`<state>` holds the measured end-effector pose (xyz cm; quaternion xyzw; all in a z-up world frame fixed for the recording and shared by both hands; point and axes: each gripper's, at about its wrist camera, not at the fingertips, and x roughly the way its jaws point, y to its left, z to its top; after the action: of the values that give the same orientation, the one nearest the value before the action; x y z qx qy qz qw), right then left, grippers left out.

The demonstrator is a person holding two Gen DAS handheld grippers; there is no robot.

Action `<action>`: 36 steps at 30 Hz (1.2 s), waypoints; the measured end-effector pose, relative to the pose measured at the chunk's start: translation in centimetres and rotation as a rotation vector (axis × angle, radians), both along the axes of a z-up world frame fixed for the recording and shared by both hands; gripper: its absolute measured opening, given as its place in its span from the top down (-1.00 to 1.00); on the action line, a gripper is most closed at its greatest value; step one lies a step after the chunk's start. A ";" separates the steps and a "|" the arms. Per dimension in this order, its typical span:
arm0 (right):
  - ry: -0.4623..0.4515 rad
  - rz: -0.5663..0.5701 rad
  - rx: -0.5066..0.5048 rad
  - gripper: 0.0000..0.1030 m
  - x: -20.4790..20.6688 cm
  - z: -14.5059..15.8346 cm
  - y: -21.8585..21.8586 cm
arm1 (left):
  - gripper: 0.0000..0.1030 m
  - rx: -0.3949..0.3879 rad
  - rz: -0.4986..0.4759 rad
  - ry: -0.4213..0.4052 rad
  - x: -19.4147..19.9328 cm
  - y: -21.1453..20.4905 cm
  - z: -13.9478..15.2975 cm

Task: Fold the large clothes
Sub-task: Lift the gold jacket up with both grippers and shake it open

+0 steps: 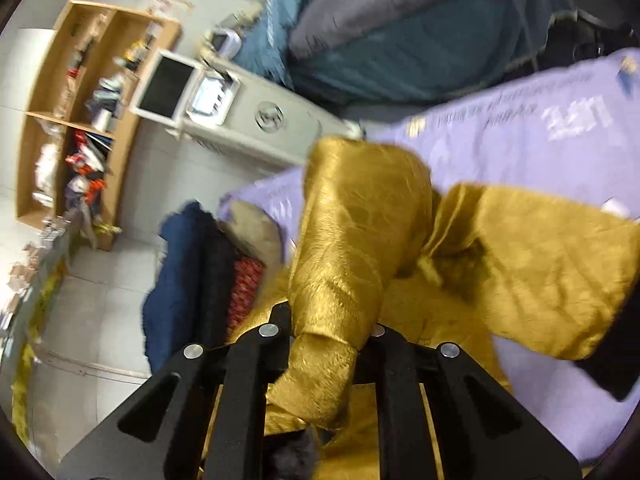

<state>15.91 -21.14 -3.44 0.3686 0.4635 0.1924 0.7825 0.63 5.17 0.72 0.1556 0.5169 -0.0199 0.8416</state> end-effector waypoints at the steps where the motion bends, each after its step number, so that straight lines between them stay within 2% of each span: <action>1: -0.037 0.006 -0.008 0.80 -1.1 1.7 -0.6 | 0.85 -0.020 -0.011 -0.019 0.1 -0.1 1.1; 4: -0.187 0.052 -0.050 0.81 -5.7 7.8 -2.2 | 0.85 -0.066 -0.050 -0.096 0.4 -0.2 5.0; 6: -0.294 0.089 -0.095 0.81 -9.2 11.9 -3.1 | 0.85 -0.064 -0.085 -0.143 0.6 -0.6 7.1; 10: -0.459 0.092 -0.008 0.81 -15.1 18.2 -5.2 | 0.85 -0.095 -0.178 -0.279 0.7 -1.3 13.0; 13: -0.551 0.061 0.008 0.81 -19.0 22.4 -6.4 | 0.85 -0.102 -0.252 -0.369 0.2 -2.3 16.9; 15: -0.631 0.050 0.013 0.81 -21.8 25.5 -6.9 | 0.85 -0.169 -0.283 -0.407 -0.3 -2.2 19.8; 16: -0.681 0.051 -0.010 0.81 -23.2 27.4 -6.7 | 0.85 -0.233 -0.308 -0.434 -0.8 -1.8 22.2; 19: -0.838 0.052 -0.068 0.81 -27.2 33.2 -6.4 | 0.85 -0.322 -0.392 -0.505 -2.6 -0.8 27.5; 22: -0.985 0.051 -0.054 0.81 -30.3 38.2 -7.1 | 0.85 -0.367 -0.464 -0.583 -4.3 -0.8 31.3; 23: -1.025 0.056 -0.034 0.81 -31.0 39.8 -7.5 | 0.85 -0.367 -0.496 -0.632 -5.3 -0.9 32.8; 25: -1.077 0.052 -0.027 0.82 -31.4 42.3 -8.3 | 0.85 -0.369 -0.543 -0.726 -6.8 -1.2 35.3; 26: -1.094 0.036 -0.035 0.82 -31.2 43.3 -8.9 | 0.85 -0.386 -0.557 -0.748 -7.0 -1.3 36.1; 28: -1.076 0.004 -0.034 0.82 -29.5 44.1 -10.2 | 0.85 -0.428 -0.560 -0.782 -6.2 -1.7 37.7; 31: -0.945 -0.107 -0.059 0.81 -24.5 42.6 -12.8 | 0.85 -0.434 -0.517 -0.745 -2.9 -3.5 37.2; 32: -0.897 -0.169 -0.113 0.80 -22.7 41.4 -13.4 | 0.85 -0.430 -0.501 -0.717 -1.4 -4.0 36.5; 33: -0.842 -0.212 -0.181 0.69 -20.5 39.8 -13.9 | 0.85 -0.413 -0.480 -0.677 0.5 -5.1 35.2; 35: -0.691 -0.250 -0.276 0.47 -15.4 35.3 -14.8 | 0.85 -0.332 -0.427 -0.608 4.5 -7.3 31.9; 36: -0.592 -0.292 -0.341 0.25 -12.9 32.0 -15.2 | 0.83 -0.283 -0.388 -0.548 7.2 -8.7 29.1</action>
<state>2.99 -36.34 28.59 0.2235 0.1849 0.0970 0.9521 7.81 -3.51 29.78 0.1324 0.2253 -0.2081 0.9425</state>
